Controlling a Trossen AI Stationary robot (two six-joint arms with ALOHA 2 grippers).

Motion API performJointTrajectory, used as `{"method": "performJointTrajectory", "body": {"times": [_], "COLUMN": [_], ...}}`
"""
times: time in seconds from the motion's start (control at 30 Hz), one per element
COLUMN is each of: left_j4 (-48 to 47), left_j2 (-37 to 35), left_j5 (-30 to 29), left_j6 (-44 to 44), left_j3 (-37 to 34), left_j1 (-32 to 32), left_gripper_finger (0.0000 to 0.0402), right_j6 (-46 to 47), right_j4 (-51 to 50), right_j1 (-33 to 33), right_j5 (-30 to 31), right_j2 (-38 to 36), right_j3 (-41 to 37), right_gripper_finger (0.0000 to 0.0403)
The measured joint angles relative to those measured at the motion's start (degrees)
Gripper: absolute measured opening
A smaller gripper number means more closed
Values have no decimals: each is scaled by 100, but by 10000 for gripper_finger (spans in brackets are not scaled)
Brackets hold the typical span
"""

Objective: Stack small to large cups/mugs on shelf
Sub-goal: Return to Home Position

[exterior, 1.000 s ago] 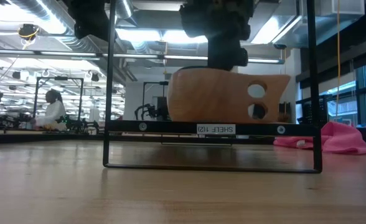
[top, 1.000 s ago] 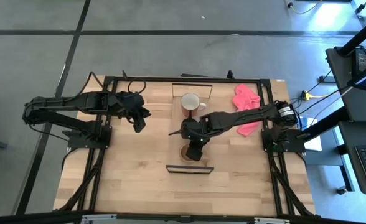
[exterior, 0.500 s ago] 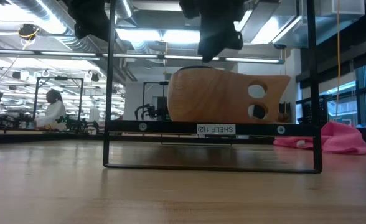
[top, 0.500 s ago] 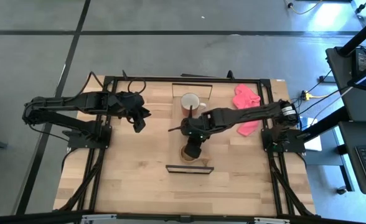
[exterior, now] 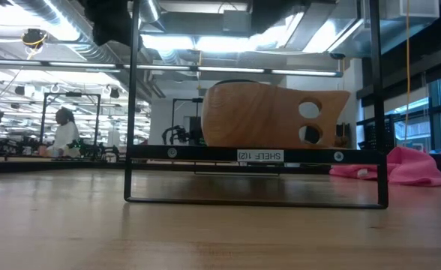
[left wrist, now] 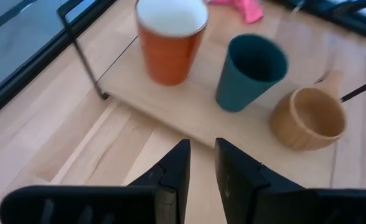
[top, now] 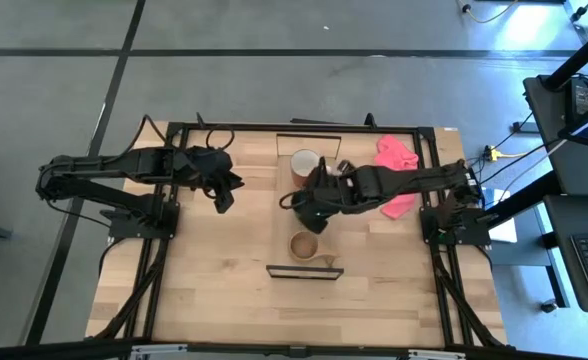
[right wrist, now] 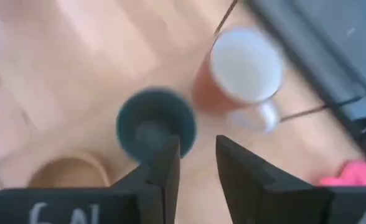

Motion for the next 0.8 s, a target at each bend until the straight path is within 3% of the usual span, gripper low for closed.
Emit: {"method": "performJointTrajectory", "body": {"times": [0.13, 0.37, 0.47, 0.6, 0.8], "left_j4": [568, 2323, 2759, 3013, 3283], "left_j2": [-20, -244, -434, -775, -1224], "left_j5": [397, 1417, 1228, 795, 933], "left_j6": [34, 409, 306, 158, -401], "left_j3": [0, 0, 0, 0, 0], "left_j1": [0, 133, 259, 314, 309], "left_gripper_finger": [69, 69, 69, 69, 69], "right_j6": [-284, -1466, -1571, -1054, -303], "right_j4": [67, 295, 898, 1208, 1298], "right_j1": [64, -96, -134, -129, -94], "right_j5": [329, -25, 167, 29, -88], "right_j2": [0, 0, -292, -646, -779], "right_j3": [615, 1970, 1876, 1785, 1804], "right_gripper_finger": [106, 106, 106, 106, 106]}}
